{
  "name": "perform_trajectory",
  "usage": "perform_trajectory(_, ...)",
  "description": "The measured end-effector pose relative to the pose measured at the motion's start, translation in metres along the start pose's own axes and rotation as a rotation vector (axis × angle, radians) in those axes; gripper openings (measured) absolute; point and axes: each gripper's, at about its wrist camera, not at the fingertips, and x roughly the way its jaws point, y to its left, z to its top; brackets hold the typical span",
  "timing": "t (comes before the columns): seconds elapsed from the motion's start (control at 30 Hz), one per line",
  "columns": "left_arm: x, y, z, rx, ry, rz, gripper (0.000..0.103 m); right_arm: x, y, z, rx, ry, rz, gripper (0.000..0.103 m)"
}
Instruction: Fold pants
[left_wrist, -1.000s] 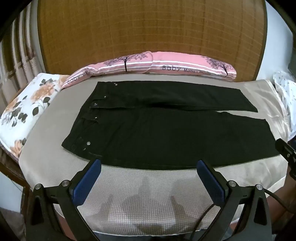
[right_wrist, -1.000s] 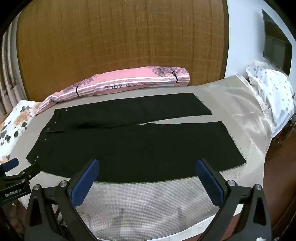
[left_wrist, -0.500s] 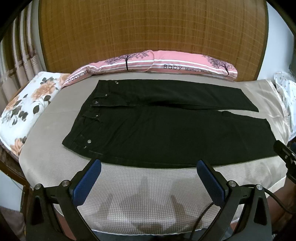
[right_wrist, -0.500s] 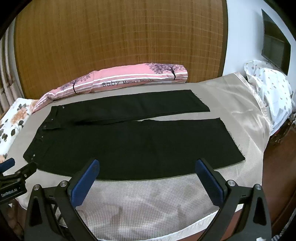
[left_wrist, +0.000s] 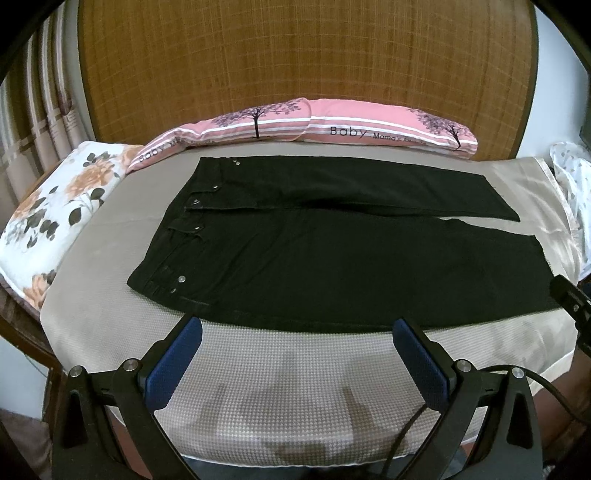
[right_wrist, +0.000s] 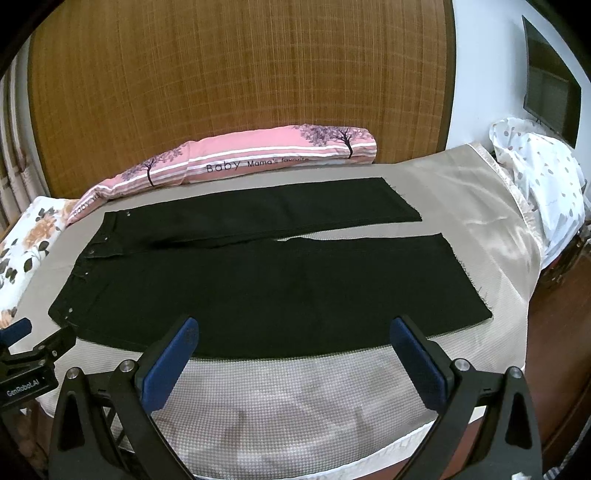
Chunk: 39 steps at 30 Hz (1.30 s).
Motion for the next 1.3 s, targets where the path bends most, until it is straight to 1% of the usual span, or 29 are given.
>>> perform_trajectory(0.93,-0.006,0.0005,0.0022,-0.002,-0.003,0.024,0.102,-0.0023,0.0048,0.0072,-0.007,0.003,0.019,0.103)
perform_trajectory(1.13,-0.0075,0.0022,0.0007,-0.004,-0.002,0.023,0.102,-0.003,0.0063,0.0089,-0.024,-0.004,0.004,0.103)
perform_trajectory(1.3,-0.0063,0.0005,-0.0003,-0.007,0.002,0.026,0.102,-0.001,0.0079,0.0088,-0.022,0.009,-0.001,0.103)
